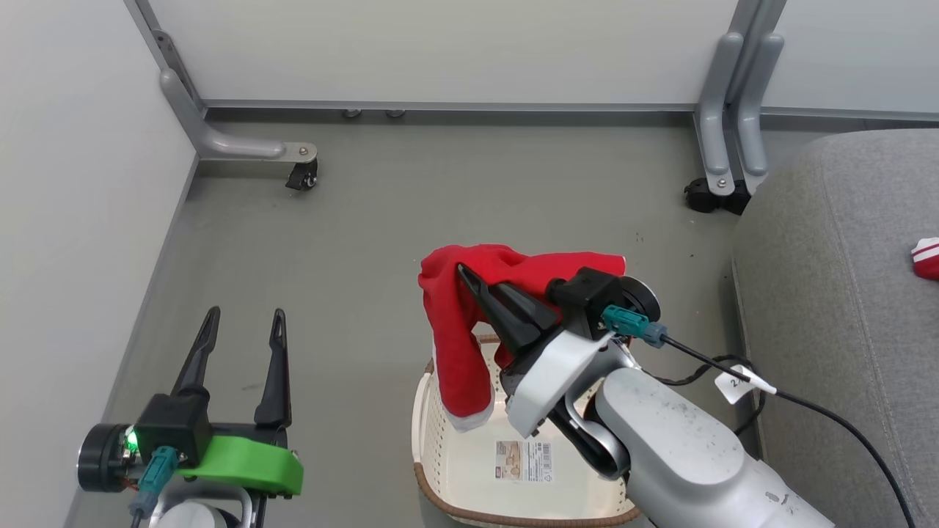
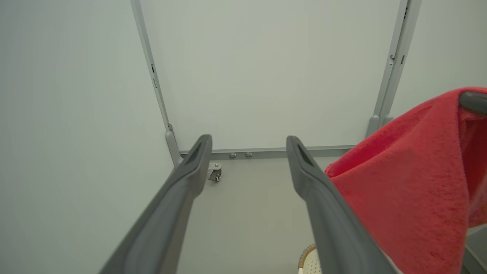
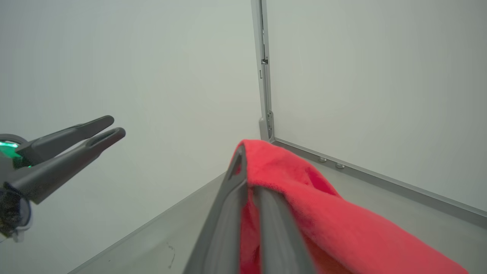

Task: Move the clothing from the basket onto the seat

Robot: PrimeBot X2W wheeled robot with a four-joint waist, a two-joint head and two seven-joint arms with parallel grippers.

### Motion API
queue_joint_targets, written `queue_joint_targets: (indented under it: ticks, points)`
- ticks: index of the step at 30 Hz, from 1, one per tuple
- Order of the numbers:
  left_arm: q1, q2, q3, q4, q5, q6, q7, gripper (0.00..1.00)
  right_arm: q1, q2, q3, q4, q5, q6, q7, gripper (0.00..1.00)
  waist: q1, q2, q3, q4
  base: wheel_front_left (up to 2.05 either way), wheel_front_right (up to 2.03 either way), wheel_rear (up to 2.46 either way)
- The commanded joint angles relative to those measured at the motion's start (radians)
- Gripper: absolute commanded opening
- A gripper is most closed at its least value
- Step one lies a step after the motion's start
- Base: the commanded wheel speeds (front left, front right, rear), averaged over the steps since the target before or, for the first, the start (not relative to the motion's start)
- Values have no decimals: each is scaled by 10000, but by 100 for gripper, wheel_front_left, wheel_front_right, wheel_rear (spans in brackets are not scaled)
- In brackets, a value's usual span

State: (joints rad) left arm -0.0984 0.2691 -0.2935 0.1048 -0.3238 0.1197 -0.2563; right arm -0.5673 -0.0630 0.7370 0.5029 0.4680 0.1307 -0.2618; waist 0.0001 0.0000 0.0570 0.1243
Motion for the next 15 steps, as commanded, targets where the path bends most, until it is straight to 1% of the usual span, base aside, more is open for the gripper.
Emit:
queue_joint_targets:
  ticks: [1,8,15]
  points:
    - [205,83,59,126,-98,7,-32,100,185,-50,-89,-64,-108,0,-42,0,-1,0,-56,-13,0,0,0]
    - [552,90,222,603,-133,-68,-96,100,693,-138,-703,-240,-361,-1,22,0,-1,0,-165,-100,0,0,0]
    - [738,96,349,802,-90,-113,-94,100,1205,-219,-1359,-639,-746,-1,161,0,-1,0,-194,-360,0,0,0]
